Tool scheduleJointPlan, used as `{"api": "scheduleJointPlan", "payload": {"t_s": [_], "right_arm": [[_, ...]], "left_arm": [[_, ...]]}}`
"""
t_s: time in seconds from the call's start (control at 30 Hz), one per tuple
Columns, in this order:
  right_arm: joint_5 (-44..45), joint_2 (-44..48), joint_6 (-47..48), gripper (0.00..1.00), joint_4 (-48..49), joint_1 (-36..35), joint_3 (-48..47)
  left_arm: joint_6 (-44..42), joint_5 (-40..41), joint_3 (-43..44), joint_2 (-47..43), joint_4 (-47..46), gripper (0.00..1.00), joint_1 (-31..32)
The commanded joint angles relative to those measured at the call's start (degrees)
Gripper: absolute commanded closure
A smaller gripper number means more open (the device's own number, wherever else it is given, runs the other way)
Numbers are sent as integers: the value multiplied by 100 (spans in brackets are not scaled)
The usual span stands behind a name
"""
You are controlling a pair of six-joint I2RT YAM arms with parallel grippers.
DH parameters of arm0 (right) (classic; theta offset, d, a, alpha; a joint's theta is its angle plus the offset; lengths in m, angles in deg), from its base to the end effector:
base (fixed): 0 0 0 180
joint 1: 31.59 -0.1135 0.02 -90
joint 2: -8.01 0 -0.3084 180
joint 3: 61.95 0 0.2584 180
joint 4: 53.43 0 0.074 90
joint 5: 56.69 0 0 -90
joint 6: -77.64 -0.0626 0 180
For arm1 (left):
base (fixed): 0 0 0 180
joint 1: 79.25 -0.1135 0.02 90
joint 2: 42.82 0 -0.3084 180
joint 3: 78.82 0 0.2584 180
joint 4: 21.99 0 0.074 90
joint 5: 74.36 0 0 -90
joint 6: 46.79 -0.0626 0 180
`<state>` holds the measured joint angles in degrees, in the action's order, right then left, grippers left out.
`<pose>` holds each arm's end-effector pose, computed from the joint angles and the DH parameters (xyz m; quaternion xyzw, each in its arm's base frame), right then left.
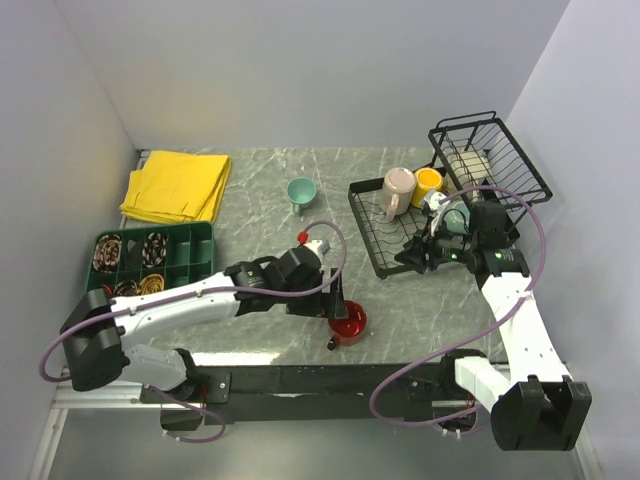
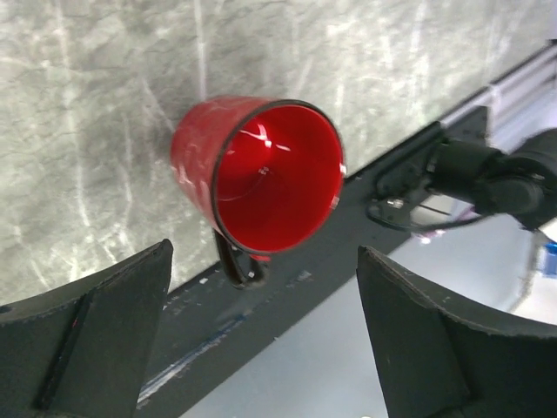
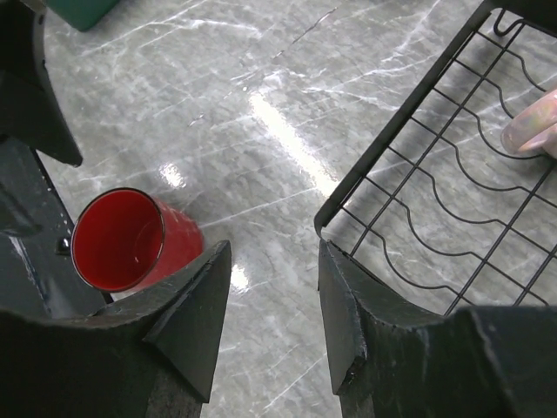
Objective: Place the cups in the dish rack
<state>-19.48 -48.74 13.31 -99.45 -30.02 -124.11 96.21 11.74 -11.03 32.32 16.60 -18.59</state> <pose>0.1944 0.0445 0.3230 -0.3515 0.7571 0.3044 0.4588 0.1394 -0.2567 0.2805 0.0746 0.9235 -0.3310 0.1787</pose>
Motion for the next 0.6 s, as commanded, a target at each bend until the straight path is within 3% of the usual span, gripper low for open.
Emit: {"api": "scheduleJointPlan", "payload": {"t_s": [0.0, 0.13, 0.57], "right_arm": [[-126, 68, 122, 48, 78, 55, 21], [-126, 103, 113, 48, 87, 72, 30], [-302, 164, 114, 47, 8, 107, 4]], "left_arm": [[-201, 311, 320, 282, 251, 9, 59], [-202, 373, 591, 711, 515, 11, 200], [-246, 1681, 2165, 2532, 1869, 19, 648]]}}
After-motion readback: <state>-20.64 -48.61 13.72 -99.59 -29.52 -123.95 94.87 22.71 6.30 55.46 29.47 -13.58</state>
